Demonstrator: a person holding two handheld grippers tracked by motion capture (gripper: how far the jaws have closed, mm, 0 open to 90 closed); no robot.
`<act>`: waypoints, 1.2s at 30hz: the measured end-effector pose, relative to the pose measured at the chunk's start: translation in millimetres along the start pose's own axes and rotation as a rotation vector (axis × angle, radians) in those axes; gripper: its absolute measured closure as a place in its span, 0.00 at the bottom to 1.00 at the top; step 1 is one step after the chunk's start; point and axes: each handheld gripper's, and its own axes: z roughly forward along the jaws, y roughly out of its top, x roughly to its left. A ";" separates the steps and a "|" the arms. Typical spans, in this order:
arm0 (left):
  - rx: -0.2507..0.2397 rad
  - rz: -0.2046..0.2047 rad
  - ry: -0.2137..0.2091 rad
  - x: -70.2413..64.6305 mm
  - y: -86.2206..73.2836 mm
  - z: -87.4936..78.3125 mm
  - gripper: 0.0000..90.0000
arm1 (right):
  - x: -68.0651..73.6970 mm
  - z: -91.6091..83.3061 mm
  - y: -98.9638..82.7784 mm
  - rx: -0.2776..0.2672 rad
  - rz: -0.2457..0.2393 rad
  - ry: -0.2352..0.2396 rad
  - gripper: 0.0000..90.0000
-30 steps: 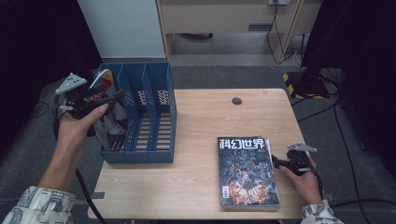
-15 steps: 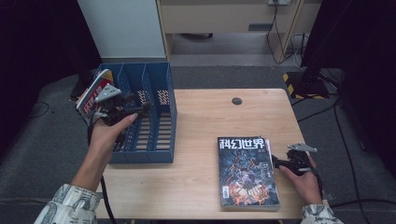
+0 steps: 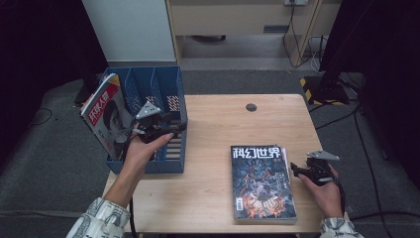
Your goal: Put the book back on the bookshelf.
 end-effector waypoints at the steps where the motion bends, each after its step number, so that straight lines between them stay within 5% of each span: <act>1: 0.006 0.002 -0.005 -2.6 -2.1 3.8 0.26 | 0.5 -1.2 0.8 -0.010 0.003 -0.006 0.33; 10: 0.058 -0.007 -0.061 -27.6 -26.0 38.3 0.26 | 1.3 -13.7 6.3 -0.077 0.007 0.004 0.44; 19: 0.104 -0.010 -0.147 -67.0 -51.9 68.0 0.27 | 15.0 -26.0 10.3 -0.134 -0.024 0.081 0.55; 25: 0.172 0.004 -0.186 -92.2 -75.3 93.1 0.27 | 30.7 -26.6 9.8 -0.129 -0.062 0.162 0.56; 29: 0.191 -0.023 -0.211 -102.5 -88.9 105.6 0.26 | 39.1 -20.4 8.6 -0.102 -0.081 0.199 0.53; 32: 0.217 0.028 -0.197 -108.8 -95.9 110.7 0.26 | 43.4 -15.8 7.6 -0.085 -0.089 0.220 0.50; 36: 0.245 0.034 -0.202 -116.0 -105.8 116.0 0.25 | 47.5 -12.1 7.4 -0.073 -0.088 0.239 0.47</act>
